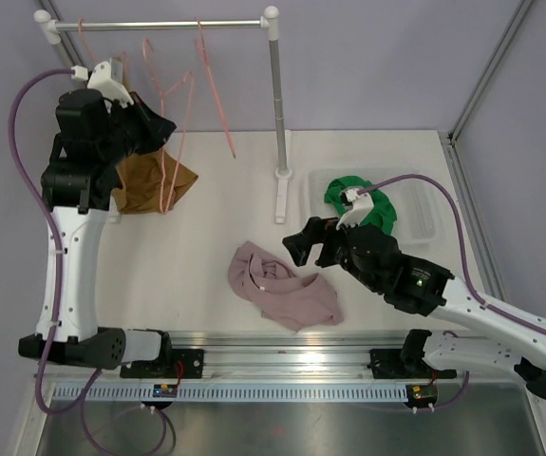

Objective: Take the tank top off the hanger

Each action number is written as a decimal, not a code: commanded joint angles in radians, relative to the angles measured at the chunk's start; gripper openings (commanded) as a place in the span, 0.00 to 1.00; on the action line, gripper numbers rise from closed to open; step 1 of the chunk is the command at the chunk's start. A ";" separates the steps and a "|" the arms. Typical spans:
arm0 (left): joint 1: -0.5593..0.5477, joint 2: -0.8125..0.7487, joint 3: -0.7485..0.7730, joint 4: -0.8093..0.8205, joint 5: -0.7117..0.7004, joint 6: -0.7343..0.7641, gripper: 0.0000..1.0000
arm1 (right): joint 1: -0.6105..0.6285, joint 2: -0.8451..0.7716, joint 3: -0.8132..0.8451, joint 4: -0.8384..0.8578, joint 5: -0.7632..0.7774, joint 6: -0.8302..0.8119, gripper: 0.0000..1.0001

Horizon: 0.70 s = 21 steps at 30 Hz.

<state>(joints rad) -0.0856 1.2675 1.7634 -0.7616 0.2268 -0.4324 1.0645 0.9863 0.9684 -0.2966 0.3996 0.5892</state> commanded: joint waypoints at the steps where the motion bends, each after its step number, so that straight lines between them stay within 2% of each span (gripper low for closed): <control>1: 0.007 0.127 0.190 -0.030 0.017 0.032 0.00 | 0.005 -0.049 -0.045 0.007 0.027 -0.015 1.00; 4: 0.007 0.274 0.388 -0.085 -0.026 0.047 0.00 | 0.005 -0.078 -0.048 -0.010 0.010 -0.028 0.99; 11: 0.006 0.476 0.641 -0.042 -0.080 0.086 0.00 | 0.005 -0.117 -0.054 -0.041 -0.008 -0.052 0.99; 14: 0.006 0.547 0.680 0.000 -0.057 0.090 0.00 | 0.006 -0.124 -0.071 -0.038 -0.011 -0.055 1.00; 17: 0.004 0.584 0.641 0.065 -0.001 0.122 0.00 | 0.005 -0.127 -0.092 -0.016 -0.019 -0.069 0.99; 21: -0.006 0.627 0.642 0.064 -0.043 0.142 0.00 | 0.006 -0.112 -0.129 0.011 -0.031 -0.075 0.99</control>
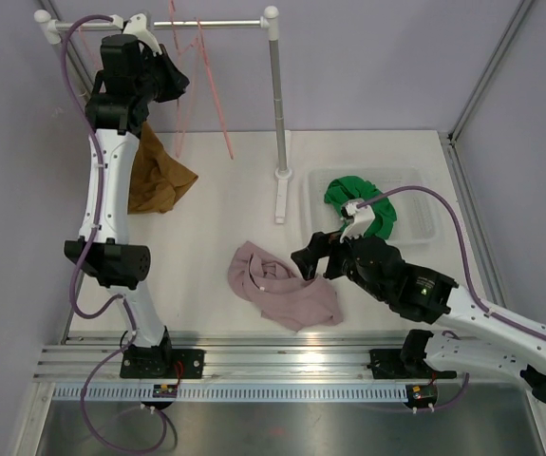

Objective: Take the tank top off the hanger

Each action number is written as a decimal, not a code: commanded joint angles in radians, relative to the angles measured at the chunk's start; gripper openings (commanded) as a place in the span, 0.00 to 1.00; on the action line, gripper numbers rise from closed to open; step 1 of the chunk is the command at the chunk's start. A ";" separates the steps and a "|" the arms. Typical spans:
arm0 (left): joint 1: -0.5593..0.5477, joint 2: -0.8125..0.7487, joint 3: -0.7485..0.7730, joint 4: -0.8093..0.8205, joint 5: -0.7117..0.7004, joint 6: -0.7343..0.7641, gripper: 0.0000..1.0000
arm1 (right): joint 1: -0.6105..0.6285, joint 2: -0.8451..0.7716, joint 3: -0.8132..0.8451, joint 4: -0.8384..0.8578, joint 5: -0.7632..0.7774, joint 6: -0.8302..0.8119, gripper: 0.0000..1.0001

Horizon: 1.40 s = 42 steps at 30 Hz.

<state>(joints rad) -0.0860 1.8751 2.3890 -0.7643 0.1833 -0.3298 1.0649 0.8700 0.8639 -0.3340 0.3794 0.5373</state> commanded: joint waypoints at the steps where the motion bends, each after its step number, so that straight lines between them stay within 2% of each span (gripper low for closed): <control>1: -0.006 0.022 0.010 0.066 0.001 0.040 0.00 | 0.004 0.006 -0.029 0.053 -0.013 -0.023 0.99; 7: -0.006 0.048 0.036 0.033 -0.002 0.037 0.00 | 0.004 0.060 -0.037 0.092 -0.092 -0.045 1.00; 9: -0.006 0.041 0.035 0.019 0.001 0.028 0.03 | 0.006 0.089 -0.029 0.095 -0.129 -0.056 1.00; 10: -0.006 0.026 0.021 0.017 0.005 0.023 0.12 | 0.004 0.101 -0.026 0.095 -0.131 -0.063 0.99; 12: -0.006 0.001 0.003 0.019 0.005 0.008 0.21 | 0.004 0.153 -0.008 0.084 -0.128 -0.075 0.99; 14: -0.006 -0.037 -0.028 0.016 -0.002 0.002 0.44 | 0.006 0.199 0.030 0.047 -0.119 -0.086 0.99; 17: -0.006 -0.095 -0.056 -0.012 -0.033 0.002 0.69 | 0.006 0.303 0.076 -0.003 -0.142 -0.111 0.99; 18: -0.004 -0.115 -0.066 -0.035 -0.065 0.000 0.74 | 0.006 0.352 0.084 -0.010 -0.154 -0.114 0.99; 20: 0.000 -0.192 -0.094 -0.067 -0.111 -0.014 0.99 | 0.009 0.401 0.099 -0.019 -0.166 -0.126 1.00; 23: 0.014 -0.305 -0.241 -0.086 -0.174 -0.046 0.99 | 0.027 0.497 0.122 -0.019 -0.174 -0.135 1.00; 24: 0.015 -0.395 -0.357 -0.075 -0.180 -0.054 0.99 | 0.036 0.545 0.130 -0.016 -0.162 -0.135 0.99; 26: 0.015 -0.502 -0.468 -0.044 -0.209 -0.069 0.99 | 0.059 0.592 0.153 -0.016 -0.152 -0.148 1.00; 27: 0.015 -0.609 -0.535 -0.032 -0.218 -0.080 0.99 | 0.064 0.641 0.162 -0.017 -0.136 -0.149 1.00; 29: 0.014 -0.710 -0.724 0.020 -0.191 -0.092 0.99 | 0.073 0.687 0.179 -0.008 -0.126 -0.158 1.00; 30: 0.014 -0.822 -0.782 0.031 -0.189 -0.104 0.99 | 0.075 0.734 0.182 -0.005 -0.119 -0.161 0.99; 31: 0.014 -0.871 -0.914 0.054 -0.150 -0.115 0.99 | 0.076 0.759 0.187 -0.002 -0.106 -0.169 0.99; 34: 0.011 -1.049 -1.110 0.128 -0.087 -0.108 0.99 | 0.078 0.863 0.216 -0.007 -0.068 -0.171 1.00; 36: 0.009 -1.109 -1.178 0.140 -0.080 -0.086 0.99 | 0.079 0.923 0.224 -0.002 -0.092 -0.177 0.97; 37: 0.009 -1.164 -1.206 0.141 -0.084 -0.053 0.99 | 0.079 0.937 0.225 0.009 -0.109 -0.181 0.94; 38: 0.009 -1.185 -1.253 0.140 -0.105 -0.029 0.99 | 0.082 0.945 0.222 0.015 -0.123 -0.183 0.83; 39: 0.009 -1.209 -1.277 0.138 -0.134 -0.009 0.99 | 0.086 0.936 0.216 0.024 -0.119 -0.178 0.47; 40: 0.009 -1.229 -1.297 0.132 -0.169 0.020 0.99 | 0.090 0.920 0.190 0.062 -0.111 -0.174 0.27; 41: 0.009 -1.263 -1.327 0.108 -0.247 0.031 0.99 | 0.092 0.899 0.178 0.078 -0.100 -0.172 0.03; 42: 0.009 -1.278 -1.343 0.097 -0.278 0.044 0.99 | 0.093 0.846 0.167 0.090 -0.091 -0.168 0.00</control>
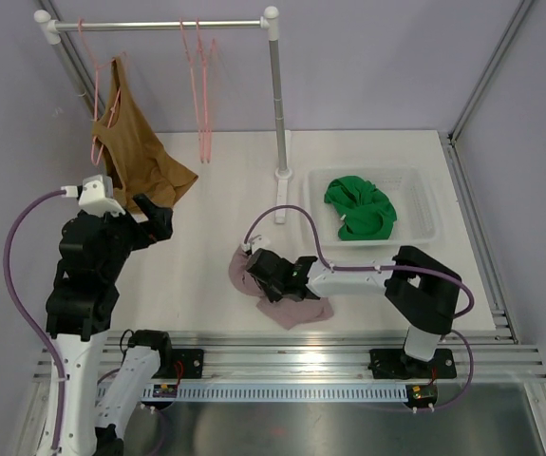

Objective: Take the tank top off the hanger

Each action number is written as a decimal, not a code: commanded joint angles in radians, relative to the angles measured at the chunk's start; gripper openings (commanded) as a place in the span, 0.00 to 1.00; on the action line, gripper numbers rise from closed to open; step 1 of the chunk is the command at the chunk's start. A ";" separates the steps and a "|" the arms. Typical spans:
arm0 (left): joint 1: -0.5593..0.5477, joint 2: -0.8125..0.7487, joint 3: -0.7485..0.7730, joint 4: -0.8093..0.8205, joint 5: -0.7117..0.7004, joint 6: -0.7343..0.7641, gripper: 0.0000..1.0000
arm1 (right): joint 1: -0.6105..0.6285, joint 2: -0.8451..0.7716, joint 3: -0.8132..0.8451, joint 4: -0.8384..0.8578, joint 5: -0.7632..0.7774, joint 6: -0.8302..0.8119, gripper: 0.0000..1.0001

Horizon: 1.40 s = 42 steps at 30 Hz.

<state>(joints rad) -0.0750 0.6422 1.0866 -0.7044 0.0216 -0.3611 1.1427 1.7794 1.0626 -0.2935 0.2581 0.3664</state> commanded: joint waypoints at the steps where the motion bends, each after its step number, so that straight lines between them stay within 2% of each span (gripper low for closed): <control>1: -0.002 -0.064 -0.060 0.036 -0.144 0.094 0.99 | 0.015 -0.096 -0.047 0.062 0.046 0.002 0.00; 3: -0.002 -0.125 -0.123 0.048 -0.216 0.087 0.99 | 0.017 -0.204 -0.052 0.063 0.073 -0.013 0.00; 7: -0.002 -0.202 -0.186 0.091 -0.196 0.065 0.99 | 0.014 -0.360 0.025 -0.025 0.164 -0.070 0.00; 12: -0.002 -0.191 -0.191 0.088 -0.183 0.062 0.99 | 0.002 -0.483 0.174 -0.169 0.325 -0.159 0.00; 16: -0.002 -0.179 -0.192 0.086 -0.170 0.062 0.99 | -0.091 -0.518 0.339 -0.262 0.456 -0.216 0.00; 19: -0.002 -0.182 -0.197 0.091 -0.166 0.062 0.99 | -0.200 -0.538 0.370 -0.250 0.454 -0.253 0.00; 20: 0.000 -0.182 -0.198 0.092 -0.167 0.062 0.99 | -0.275 -0.558 0.361 -0.228 0.448 -0.283 0.00; 23: 0.003 -0.179 -0.197 0.094 -0.163 0.063 0.99 | -0.374 -0.609 0.240 -0.019 0.445 -0.360 0.00; 24: 0.004 -0.177 -0.197 0.095 -0.158 0.063 0.99 | -0.406 -0.615 0.164 0.104 0.432 -0.403 0.00; 26: 0.017 -0.170 -0.198 0.095 -0.143 0.063 0.99 | -0.490 -0.611 0.099 0.204 0.376 -0.429 0.00; 29: 0.021 -0.168 -0.198 0.095 -0.138 0.063 0.99 | -0.579 -0.554 0.019 0.283 0.313 -0.379 0.00; 30: 0.021 -0.168 -0.197 0.095 -0.137 0.063 0.99 | -0.618 -0.542 -0.051 0.391 0.290 -0.373 0.00; 33: 0.024 -0.173 -0.198 0.097 -0.134 0.063 0.99 | -0.658 -0.483 -0.165 0.513 0.216 -0.294 0.00; 38: 0.027 -0.177 -0.198 0.097 -0.129 0.063 0.99 | -0.660 -0.397 -0.243 0.551 0.167 -0.204 0.00; 42: 0.030 -0.171 -0.198 0.097 -0.120 0.063 0.99 | -0.666 -0.325 -0.193 0.392 0.118 -0.159 0.00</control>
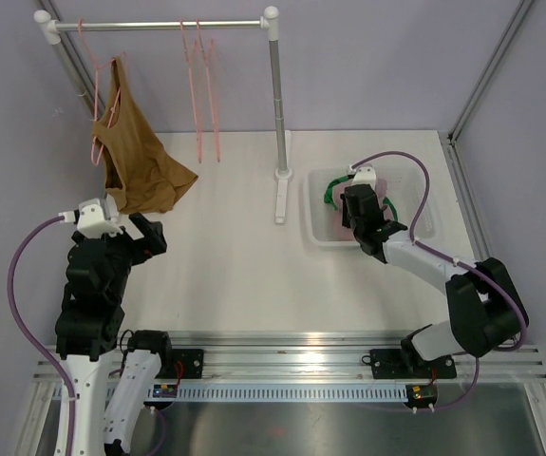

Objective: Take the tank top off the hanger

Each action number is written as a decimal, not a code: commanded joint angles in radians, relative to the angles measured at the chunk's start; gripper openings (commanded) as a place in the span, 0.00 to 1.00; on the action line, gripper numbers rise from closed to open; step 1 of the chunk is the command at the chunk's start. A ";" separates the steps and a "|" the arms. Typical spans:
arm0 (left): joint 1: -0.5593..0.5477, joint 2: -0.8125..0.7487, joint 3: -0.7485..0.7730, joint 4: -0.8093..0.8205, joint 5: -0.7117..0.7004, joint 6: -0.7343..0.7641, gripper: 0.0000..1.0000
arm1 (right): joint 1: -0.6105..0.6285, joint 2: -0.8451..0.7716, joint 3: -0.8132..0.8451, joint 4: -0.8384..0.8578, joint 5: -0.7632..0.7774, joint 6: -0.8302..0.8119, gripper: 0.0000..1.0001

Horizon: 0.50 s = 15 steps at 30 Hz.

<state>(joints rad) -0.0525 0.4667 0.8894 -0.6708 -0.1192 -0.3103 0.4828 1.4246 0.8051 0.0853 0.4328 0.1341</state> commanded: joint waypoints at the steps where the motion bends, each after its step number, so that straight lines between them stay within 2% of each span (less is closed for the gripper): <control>1: 0.008 0.004 -0.001 0.063 0.021 0.013 0.99 | -0.012 0.045 0.077 -0.008 -0.072 0.076 0.00; 3: 0.010 0.006 0.003 0.060 0.020 0.013 0.99 | -0.021 0.080 0.115 -0.067 -0.092 0.094 0.00; 5: 0.010 0.019 0.038 0.050 0.026 0.010 0.99 | -0.038 0.126 0.146 -0.143 -0.130 0.110 0.06; 6: 0.010 0.030 0.063 0.019 0.026 0.010 0.99 | -0.042 0.137 0.179 -0.168 -0.137 0.114 0.23; 7: 0.010 0.056 0.091 -0.004 0.009 0.005 0.99 | -0.043 0.146 0.196 -0.195 -0.122 0.122 0.33; 9: 0.010 0.098 0.207 -0.077 -0.003 -0.004 0.99 | -0.041 0.136 0.241 -0.260 -0.102 0.128 0.41; 10: 0.010 0.122 0.262 -0.110 -0.013 -0.006 0.99 | -0.041 0.110 0.255 -0.275 -0.092 0.131 0.53; 12: 0.010 0.211 0.417 -0.197 -0.025 -0.009 0.99 | -0.041 0.077 0.302 -0.334 -0.086 0.131 0.63; 14: 0.010 0.292 0.546 -0.245 -0.034 0.000 0.99 | -0.041 0.027 0.353 -0.396 -0.077 0.133 0.91; 15: 0.010 0.318 0.583 -0.257 -0.039 0.002 0.99 | -0.041 0.007 0.367 -0.415 -0.068 0.131 0.99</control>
<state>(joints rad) -0.0483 0.7219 1.3453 -0.8658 -0.1303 -0.3141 0.4484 1.5352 1.0729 -0.2413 0.3389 0.2539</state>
